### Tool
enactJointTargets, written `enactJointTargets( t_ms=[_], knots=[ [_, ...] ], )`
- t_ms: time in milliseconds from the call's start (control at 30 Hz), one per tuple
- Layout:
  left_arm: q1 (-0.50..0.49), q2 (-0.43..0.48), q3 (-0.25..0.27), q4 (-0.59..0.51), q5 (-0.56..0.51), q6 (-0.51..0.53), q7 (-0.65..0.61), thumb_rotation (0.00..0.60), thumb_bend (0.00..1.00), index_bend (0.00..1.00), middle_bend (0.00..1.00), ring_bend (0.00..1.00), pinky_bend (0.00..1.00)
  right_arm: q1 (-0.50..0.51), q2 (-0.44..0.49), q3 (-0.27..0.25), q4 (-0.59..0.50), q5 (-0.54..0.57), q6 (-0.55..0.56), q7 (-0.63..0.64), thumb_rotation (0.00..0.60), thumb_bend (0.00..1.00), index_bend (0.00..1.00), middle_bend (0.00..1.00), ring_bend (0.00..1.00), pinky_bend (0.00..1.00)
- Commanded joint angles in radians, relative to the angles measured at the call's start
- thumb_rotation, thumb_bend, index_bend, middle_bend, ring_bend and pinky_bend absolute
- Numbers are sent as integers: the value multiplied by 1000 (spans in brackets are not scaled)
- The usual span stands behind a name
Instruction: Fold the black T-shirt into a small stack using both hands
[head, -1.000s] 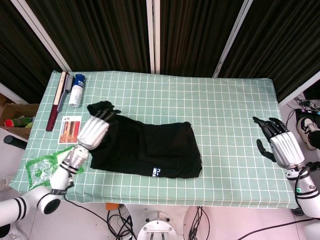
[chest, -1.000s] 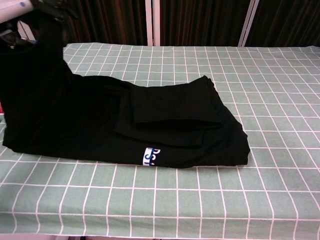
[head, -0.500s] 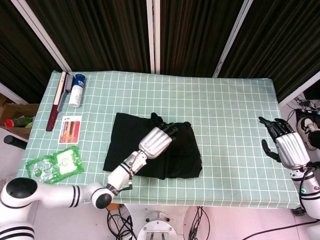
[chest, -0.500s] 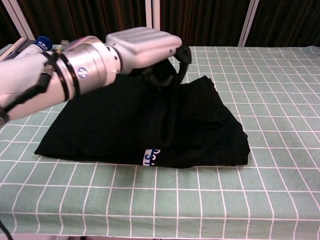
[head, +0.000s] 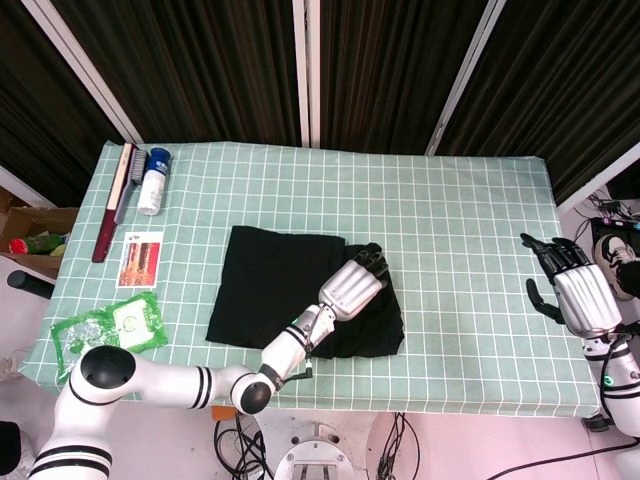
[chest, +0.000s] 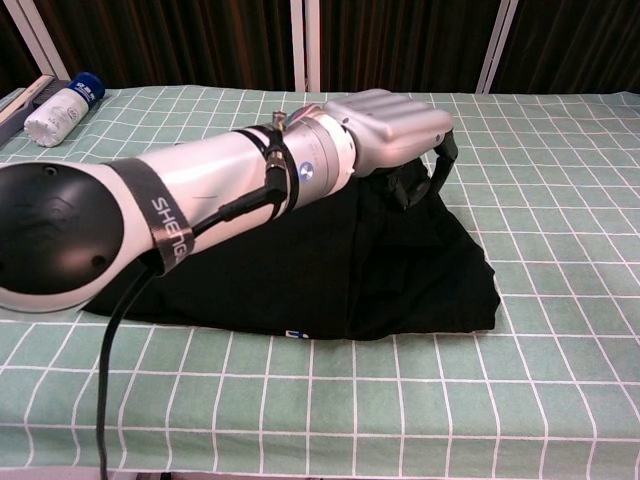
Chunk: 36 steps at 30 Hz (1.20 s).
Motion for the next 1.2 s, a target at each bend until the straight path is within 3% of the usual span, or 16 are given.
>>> enactJointTargets(
  t_ms=[33, 167, 333, 600, 733, 1033, 1200],
  knots=[
    [12, 25, 24, -26, 12, 26, -3, 600, 538, 408, 174, 85, 174, 1, -1, -6, 1, -3, -9, 1, 600, 493, 116, 257, 253, 235],
    [80, 101, 58, -100, 52, 107, -44, 600, 304, 276, 155, 85, 174, 14, 1, -34, -1, -26, -54, -13, 600, 456, 129, 259, 252, 237],
    [211, 239, 118, -204, 131, 243, -130, 600, 200, 239, 153, 85, 174, 63, -28, -70, 9, -84, -132, -51, 600, 236, 167, 265, 247, 238],
    [415, 421, 236, -288, 254, 415, -272, 600, 159, 239, 153, 85, 174, 182, -123, -72, 50, -146, -254, -103, 600, 197, 259, 268, 244, 237],
    [494, 468, 274, -295, 300, 472, -350, 600, 157, 240, 153, 85, 174, 256, -191, -55, 73, -168, -304, -104, 600, 285, 293, 274, 243, 237],
    [629, 477, 337, -253, 413, 565, -469, 600, 153, 246, 153, 85, 174, 448, -370, -25, 199, -215, -428, -116, 600, 322, 315, 278, 243, 234],
    [685, 482, 339, -241, 422, 582, -530, 600, 146, 246, 153, 85, 174, 526, -459, -34, 292, -222, -481, -101, 600, 268, 315, 266, 222, 218]
  ],
)
